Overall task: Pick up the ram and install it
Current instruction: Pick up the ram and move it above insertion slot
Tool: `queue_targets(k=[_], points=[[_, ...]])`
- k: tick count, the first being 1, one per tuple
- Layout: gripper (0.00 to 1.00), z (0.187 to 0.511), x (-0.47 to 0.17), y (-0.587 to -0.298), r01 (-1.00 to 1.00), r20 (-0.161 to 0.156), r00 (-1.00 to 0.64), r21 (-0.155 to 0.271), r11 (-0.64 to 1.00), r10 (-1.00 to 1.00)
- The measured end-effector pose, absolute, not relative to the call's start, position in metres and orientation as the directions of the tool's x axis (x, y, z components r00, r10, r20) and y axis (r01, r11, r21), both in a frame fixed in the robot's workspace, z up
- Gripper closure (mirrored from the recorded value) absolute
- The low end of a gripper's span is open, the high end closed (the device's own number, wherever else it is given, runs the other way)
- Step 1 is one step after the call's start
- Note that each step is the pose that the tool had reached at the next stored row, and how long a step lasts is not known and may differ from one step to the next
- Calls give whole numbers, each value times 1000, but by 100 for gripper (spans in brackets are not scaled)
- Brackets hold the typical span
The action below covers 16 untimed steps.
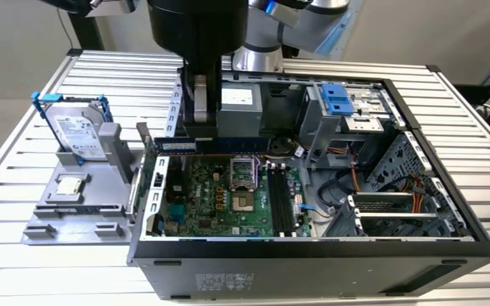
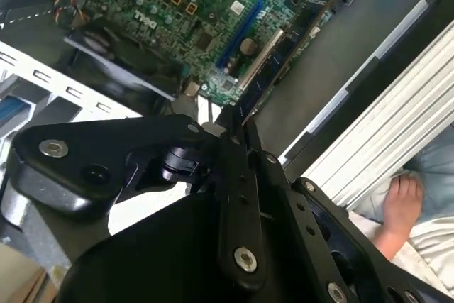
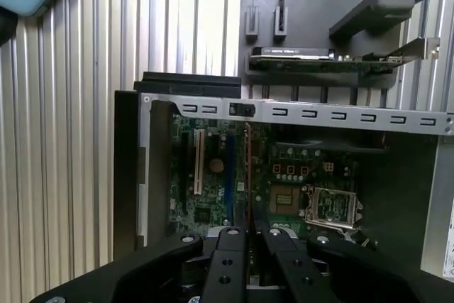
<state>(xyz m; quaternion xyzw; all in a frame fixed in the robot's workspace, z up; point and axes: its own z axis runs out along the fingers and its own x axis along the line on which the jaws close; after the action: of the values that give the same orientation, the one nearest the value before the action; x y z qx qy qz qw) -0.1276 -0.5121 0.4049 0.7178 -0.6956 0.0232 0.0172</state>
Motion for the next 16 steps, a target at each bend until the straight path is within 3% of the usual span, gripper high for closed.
queue_targets(k=[16], points=[[100,405,-84,-512,-999,57,31,-8,-32,-998]])
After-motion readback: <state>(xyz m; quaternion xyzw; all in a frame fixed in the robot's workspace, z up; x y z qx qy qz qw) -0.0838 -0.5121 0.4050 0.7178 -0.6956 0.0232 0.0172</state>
